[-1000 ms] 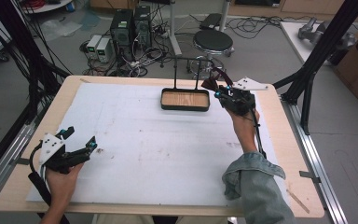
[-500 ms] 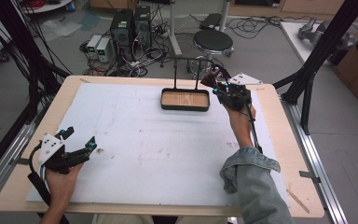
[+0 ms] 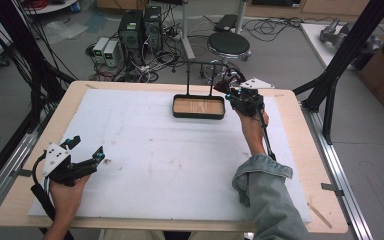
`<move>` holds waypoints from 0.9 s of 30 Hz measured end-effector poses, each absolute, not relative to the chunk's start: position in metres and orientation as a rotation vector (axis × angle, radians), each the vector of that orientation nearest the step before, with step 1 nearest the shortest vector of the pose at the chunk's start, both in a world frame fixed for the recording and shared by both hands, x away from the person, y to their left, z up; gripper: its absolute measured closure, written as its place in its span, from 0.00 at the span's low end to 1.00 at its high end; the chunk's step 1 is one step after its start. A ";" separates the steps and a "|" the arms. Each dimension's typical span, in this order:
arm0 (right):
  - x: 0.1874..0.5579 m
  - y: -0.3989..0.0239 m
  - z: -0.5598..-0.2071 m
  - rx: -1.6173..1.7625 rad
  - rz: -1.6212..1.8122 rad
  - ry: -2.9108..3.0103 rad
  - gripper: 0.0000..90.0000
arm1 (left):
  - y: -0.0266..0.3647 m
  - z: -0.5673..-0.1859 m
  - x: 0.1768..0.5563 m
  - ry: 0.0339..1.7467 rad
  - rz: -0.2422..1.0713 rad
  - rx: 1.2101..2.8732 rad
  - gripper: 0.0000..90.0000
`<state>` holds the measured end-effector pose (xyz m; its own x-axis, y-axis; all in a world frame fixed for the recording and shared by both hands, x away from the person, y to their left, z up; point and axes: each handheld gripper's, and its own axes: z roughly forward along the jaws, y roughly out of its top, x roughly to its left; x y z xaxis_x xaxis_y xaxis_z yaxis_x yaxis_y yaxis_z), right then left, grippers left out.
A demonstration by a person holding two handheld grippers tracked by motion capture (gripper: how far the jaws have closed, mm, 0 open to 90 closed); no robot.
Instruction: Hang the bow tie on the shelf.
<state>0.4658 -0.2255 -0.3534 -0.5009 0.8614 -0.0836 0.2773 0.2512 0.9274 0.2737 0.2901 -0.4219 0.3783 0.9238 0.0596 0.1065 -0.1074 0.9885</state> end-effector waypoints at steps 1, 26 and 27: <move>0.466 -0.226 -0.353 1.033 1.242 1.921 0.84 | 0.290 -0.422 0.274 0.964 0.916 1.520 0.16; 0.496 -0.213 -0.387 1.128 1.221 1.906 0.83 | 0.289 -0.423 0.275 0.960 0.910 1.526 0.16; 0.496 -0.213 -0.387 1.128 1.221 1.906 0.83 | 0.289 -0.423 0.275 0.960 0.910 1.527 0.16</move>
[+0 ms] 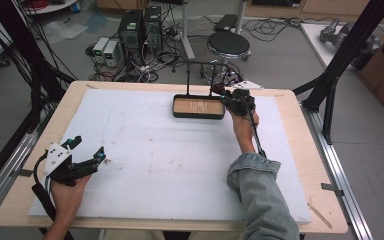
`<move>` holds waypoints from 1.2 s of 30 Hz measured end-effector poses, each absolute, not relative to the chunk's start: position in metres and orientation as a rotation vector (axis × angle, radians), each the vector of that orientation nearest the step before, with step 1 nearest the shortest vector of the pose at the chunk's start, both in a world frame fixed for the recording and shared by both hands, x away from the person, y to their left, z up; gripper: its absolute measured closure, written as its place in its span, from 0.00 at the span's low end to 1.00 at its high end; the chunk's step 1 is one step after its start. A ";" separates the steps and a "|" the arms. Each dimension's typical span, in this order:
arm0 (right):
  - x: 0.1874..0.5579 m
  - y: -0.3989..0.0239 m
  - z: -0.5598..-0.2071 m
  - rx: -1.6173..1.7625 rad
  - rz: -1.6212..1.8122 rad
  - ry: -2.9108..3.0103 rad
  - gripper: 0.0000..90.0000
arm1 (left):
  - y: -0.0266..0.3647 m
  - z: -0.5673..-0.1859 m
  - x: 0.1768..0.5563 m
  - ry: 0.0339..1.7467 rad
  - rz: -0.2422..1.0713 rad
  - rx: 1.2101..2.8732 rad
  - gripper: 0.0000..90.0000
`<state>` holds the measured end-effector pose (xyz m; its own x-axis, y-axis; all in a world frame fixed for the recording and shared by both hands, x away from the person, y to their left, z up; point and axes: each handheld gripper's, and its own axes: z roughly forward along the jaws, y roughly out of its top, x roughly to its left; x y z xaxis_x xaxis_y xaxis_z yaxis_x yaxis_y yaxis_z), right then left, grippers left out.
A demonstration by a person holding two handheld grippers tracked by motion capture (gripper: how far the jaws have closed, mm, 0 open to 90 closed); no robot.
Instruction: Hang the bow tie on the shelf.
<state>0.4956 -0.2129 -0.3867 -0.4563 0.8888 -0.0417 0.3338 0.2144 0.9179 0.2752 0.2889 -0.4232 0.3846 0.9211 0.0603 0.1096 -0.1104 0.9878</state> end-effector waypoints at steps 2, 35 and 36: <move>0.496 -0.212 -0.388 1.133 1.217 1.908 0.83 | 0.289 -0.423 0.275 0.959 0.910 1.525 0.16; 0.493 -0.213 -0.384 1.180 1.228 1.899 0.64 | 0.290 -0.423 0.274 0.959 0.909 1.525 0.16; 0.493 -0.213 -0.384 1.180 1.228 1.899 0.64 | 0.290 -0.423 0.274 0.959 0.909 1.525 0.16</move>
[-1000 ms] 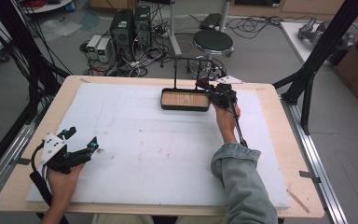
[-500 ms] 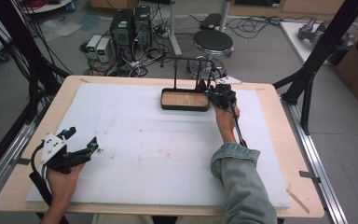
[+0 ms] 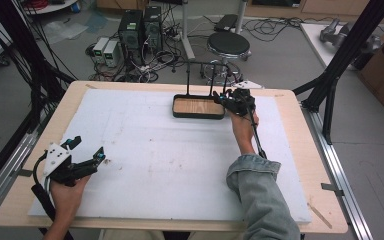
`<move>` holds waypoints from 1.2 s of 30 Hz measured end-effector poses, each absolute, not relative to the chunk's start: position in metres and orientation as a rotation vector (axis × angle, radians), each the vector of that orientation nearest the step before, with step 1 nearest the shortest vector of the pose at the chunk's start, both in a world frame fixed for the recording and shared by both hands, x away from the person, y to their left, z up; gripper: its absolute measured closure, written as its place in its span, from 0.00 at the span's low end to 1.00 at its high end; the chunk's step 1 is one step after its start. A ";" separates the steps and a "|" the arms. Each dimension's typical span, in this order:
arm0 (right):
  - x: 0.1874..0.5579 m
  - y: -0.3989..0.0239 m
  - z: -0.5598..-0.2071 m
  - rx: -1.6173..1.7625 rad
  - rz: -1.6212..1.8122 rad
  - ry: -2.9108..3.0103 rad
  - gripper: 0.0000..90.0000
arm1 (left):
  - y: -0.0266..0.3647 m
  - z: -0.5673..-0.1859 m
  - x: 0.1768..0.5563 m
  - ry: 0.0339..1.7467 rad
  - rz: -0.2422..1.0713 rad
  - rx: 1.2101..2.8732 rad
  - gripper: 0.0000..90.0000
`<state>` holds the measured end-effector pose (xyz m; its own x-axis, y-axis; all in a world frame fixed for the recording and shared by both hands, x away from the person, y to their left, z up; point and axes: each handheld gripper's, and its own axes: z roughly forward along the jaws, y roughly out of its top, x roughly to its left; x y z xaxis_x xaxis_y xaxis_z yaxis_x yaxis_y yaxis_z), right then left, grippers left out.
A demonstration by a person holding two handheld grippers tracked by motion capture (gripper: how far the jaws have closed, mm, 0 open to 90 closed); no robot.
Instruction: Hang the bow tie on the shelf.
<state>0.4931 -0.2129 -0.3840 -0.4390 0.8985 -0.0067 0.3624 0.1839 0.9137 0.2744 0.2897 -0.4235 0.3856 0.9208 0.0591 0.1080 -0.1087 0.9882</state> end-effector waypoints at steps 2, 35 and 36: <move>0.491 -0.213 -0.380 1.175 1.241 1.897 0.61 | 0.290 -0.423 0.274 0.959 0.910 1.526 0.16; 0.429 -0.235 -0.325 1.080 1.348 1.807 0.44 | 0.287 -0.423 0.277 0.956 0.914 1.521 0.16; 0.429 -0.235 -0.325 1.080 1.348 1.807 0.44 | 0.287 -0.423 0.277 0.956 0.914 1.521 0.16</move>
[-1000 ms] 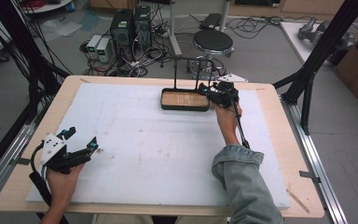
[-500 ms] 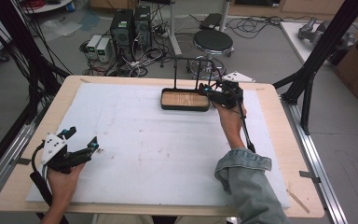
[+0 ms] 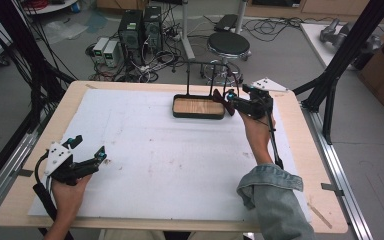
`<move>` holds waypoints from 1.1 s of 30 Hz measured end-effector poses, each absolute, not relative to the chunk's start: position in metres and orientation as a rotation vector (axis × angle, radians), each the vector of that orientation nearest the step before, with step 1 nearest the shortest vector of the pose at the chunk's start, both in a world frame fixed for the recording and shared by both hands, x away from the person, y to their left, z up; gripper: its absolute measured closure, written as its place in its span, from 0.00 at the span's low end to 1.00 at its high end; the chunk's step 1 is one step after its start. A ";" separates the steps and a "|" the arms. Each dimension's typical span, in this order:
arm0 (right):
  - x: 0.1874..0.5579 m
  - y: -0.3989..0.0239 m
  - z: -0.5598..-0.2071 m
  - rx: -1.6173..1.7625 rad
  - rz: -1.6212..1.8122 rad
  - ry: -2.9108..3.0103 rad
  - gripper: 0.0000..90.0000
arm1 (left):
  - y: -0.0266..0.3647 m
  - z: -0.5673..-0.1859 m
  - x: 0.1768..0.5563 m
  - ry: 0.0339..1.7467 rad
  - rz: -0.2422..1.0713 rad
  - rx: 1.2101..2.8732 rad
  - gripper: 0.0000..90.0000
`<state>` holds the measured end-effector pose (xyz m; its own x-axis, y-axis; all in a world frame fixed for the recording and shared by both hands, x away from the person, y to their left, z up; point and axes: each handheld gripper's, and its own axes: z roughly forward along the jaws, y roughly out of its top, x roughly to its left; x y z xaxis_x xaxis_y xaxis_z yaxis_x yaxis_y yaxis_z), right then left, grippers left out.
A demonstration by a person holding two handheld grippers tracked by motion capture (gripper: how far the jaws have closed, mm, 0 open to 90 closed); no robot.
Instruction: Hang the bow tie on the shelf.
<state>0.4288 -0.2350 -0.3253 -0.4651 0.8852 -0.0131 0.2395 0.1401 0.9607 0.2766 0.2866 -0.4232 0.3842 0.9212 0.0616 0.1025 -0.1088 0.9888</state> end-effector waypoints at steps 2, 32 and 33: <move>0.425 -0.239 -0.325 1.093 1.344 1.799 0.41 | 0.287 -0.423 0.276 0.955 0.914 1.522 0.16; 0.355 -0.299 -0.337 1.119 1.360 1.686 0.26 | 0.288 -0.422 0.272 0.961 0.935 1.522 0.16; 0.349 -0.301 -0.339 1.117 1.361 1.682 0.24 | 0.288 -0.423 0.272 0.962 0.935 1.522 0.16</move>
<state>0.3492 -0.3014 -0.3393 -0.3899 0.9208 0.0031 0.1953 0.0794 0.9775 0.2720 0.2875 -0.4225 0.3696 0.9263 0.0736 0.0998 -0.1183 0.9879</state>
